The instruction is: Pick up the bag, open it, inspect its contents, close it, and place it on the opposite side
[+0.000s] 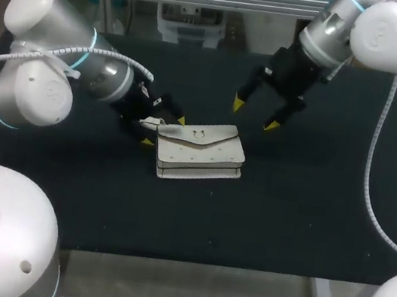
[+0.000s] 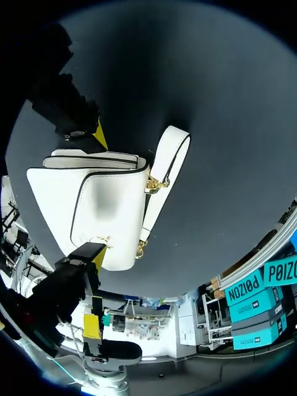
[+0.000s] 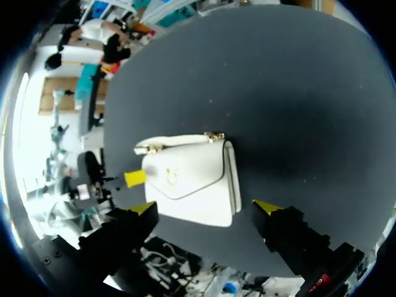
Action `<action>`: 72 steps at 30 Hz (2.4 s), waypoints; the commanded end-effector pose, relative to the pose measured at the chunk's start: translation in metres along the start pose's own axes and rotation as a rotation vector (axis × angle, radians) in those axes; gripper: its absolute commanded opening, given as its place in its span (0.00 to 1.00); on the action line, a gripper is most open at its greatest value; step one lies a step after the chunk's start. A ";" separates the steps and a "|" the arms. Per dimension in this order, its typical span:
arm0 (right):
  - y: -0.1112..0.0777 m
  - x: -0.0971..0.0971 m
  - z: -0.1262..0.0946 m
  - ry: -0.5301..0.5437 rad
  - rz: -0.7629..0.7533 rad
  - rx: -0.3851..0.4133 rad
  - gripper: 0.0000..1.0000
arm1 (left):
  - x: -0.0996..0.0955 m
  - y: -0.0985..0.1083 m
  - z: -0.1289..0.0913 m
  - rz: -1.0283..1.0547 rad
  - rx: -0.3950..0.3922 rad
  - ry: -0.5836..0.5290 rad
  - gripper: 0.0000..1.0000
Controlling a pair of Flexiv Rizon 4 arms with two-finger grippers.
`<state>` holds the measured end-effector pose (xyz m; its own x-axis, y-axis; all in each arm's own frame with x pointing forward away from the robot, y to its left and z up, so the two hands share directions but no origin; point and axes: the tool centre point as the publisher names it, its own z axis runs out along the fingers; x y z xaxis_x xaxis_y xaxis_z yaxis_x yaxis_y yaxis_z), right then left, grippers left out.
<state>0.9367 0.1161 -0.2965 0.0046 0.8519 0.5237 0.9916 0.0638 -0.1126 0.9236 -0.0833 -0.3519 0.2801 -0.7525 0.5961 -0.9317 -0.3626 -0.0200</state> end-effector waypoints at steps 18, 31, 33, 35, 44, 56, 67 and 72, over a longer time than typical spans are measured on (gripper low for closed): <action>0.001 -0.008 0.043 0.264 0.105 0.015 1.00 | -0.008 0.003 0.005 0.030 -0.132 0.190 0.89; 0.005 -0.009 0.075 0.348 0.110 0.019 0.85 | -0.007 0.003 0.011 0.042 -0.172 0.238 0.61; 0.005 -0.010 0.076 0.367 0.116 0.005 0.82 | -0.008 0.003 0.014 0.039 -0.180 0.246 0.60; 0.006 -0.010 0.077 0.387 0.113 -0.009 0.78 | -0.009 0.002 0.016 0.041 -0.185 0.258 0.62; 0.014 -0.008 0.081 0.416 0.098 -0.051 0.69 | -0.010 -0.002 0.022 0.049 -0.219 0.302 0.54; 0.018 -0.008 0.094 0.427 0.098 -0.058 0.46 | -0.006 -0.005 0.034 0.065 -0.251 0.331 0.48; 0.011 -0.018 0.100 0.428 0.132 -0.056 0.36 | -0.009 -0.013 0.043 0.038 -0.276 0.344 0.00; 0.008 -0.016 0.096 0.430 0.121 -0.077 0.00 | -0.003 -0.009 0.035 0.059 -0.270 0.352 0.00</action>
<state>0.9375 0.1472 -0.3870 0.1599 0.5577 0.8145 0.9868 -0.0676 -0.1474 0.9393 -0.0896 -0.3788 0.1728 -0.5191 0.8371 -0.9839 -0.1301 0.1224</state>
